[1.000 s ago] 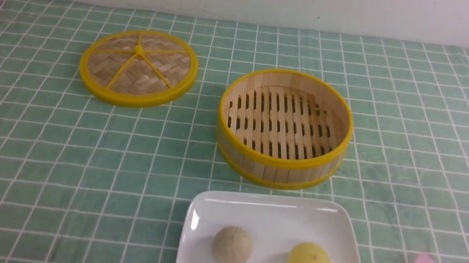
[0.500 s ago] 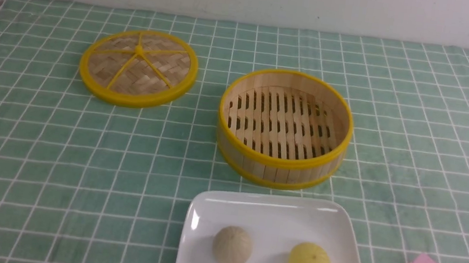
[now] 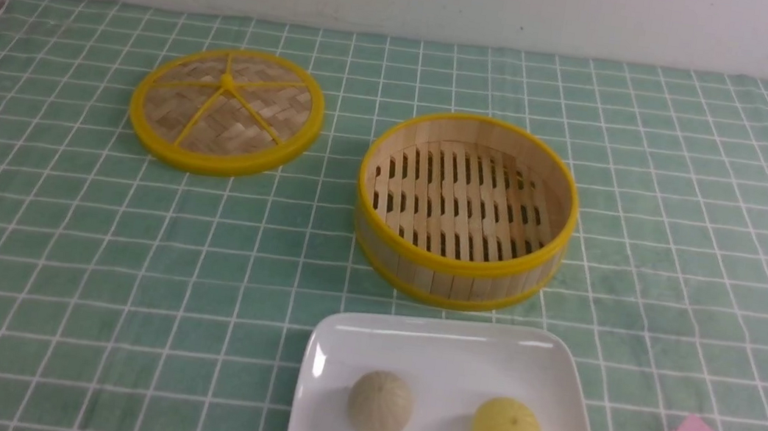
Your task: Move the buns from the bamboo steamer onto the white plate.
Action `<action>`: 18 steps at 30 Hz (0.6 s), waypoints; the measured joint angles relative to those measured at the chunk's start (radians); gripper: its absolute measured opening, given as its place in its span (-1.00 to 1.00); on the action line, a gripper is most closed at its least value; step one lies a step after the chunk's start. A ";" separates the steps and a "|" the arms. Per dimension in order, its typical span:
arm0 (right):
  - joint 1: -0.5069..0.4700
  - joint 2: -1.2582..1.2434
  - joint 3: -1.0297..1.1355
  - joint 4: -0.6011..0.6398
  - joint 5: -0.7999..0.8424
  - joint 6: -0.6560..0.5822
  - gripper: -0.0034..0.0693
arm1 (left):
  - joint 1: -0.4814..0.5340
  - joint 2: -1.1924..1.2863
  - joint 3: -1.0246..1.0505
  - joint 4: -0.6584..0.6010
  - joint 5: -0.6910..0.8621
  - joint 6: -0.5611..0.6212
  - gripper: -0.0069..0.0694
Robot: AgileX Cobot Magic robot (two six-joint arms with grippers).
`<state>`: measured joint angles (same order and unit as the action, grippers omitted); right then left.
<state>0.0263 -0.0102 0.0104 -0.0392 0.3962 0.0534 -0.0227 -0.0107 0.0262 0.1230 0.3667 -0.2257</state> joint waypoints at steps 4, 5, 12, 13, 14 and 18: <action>0.000 0.000 0.000 0.000 0.000 0.000 -0.62 | 0.000 0.000 0.000 0.002 0.001 0.000 -0.64; 0.000 0.000 0.000 0.000 0.000 0.000 -0.62 | 0.000 0.000 0.000 0.002 0.001 0.000 -0.64; 0.000 0.000 0.000 0.001 0.000 0.000 -0.59 | 0.000 0.000 0.000 0.003 0.001 0.000 -0.63; 0.000 0.000 0.000 0.001 0.000 0.000 -0.59 | 0.000 0.000 0.000 0.003 0.001 0.000 -0.63; 0.000 0.000 0.000 0.001 0.000 0.000 -0.59 | 0.000 0.000 0.000 0.003 0.001 0.000 -0.62; 0.000 0.000 0.000 0.000 0.000 0.000 -0.57 | 0.000 0.000 0.000 0.003 0.001 0.000 -0.62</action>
<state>0.0263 -0.0102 0.0104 -0.0391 0.3962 0.0534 -0.0227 -0.0107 0.0262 0.1262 0.3677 -0.2257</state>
